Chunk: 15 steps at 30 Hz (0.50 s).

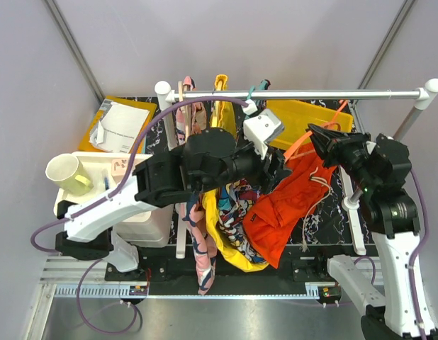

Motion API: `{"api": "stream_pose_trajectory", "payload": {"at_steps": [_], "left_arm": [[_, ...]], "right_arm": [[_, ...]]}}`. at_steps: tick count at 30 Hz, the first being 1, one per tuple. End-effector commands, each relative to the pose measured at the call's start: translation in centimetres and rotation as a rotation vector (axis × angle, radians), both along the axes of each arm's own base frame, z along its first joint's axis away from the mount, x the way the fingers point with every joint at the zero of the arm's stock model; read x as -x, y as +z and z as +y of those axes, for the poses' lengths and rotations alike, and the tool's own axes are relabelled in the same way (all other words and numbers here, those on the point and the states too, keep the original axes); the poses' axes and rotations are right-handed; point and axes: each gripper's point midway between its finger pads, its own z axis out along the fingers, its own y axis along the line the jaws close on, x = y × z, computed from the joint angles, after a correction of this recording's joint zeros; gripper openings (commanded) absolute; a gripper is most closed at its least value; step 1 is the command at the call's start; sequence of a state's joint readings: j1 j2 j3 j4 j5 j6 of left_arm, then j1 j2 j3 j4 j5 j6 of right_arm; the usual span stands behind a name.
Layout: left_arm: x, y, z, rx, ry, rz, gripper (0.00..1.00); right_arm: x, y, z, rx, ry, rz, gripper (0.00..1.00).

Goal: Remove the shorts from the hanger

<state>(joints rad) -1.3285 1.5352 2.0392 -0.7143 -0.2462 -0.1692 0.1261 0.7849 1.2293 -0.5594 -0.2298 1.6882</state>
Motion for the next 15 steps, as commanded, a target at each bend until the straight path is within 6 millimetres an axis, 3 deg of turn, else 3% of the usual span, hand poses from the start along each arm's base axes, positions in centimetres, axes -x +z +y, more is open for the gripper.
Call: {"api": "stream_pose_trajectory", "payload": {"at_steps": [1,8,12,15], "left_arm": [[1.5,3.7,1.0,0.120,-0.054,-0.015,0.69],[3.2,4.7,1.6,0.160,-0.125,0.023,0.72],[4.4,5.2,1.9,0.187,-0.177,0.044,0.72],[5.5,5.6,2.3,0.199,-0.227,0.049,0.72]], "right_arm": [[3.5,1.5,-0.3,-0.029,0.007,-0.051,0.00],[5.3,-2.4,1.9,0.214,0.181,-0.135,0.00],[5.5,-2.7,3.9,0.330,0.345,-0.222,0.00],[5.2,-1.9,4.1,0.400,0.374,-0.277,0.00]]}}
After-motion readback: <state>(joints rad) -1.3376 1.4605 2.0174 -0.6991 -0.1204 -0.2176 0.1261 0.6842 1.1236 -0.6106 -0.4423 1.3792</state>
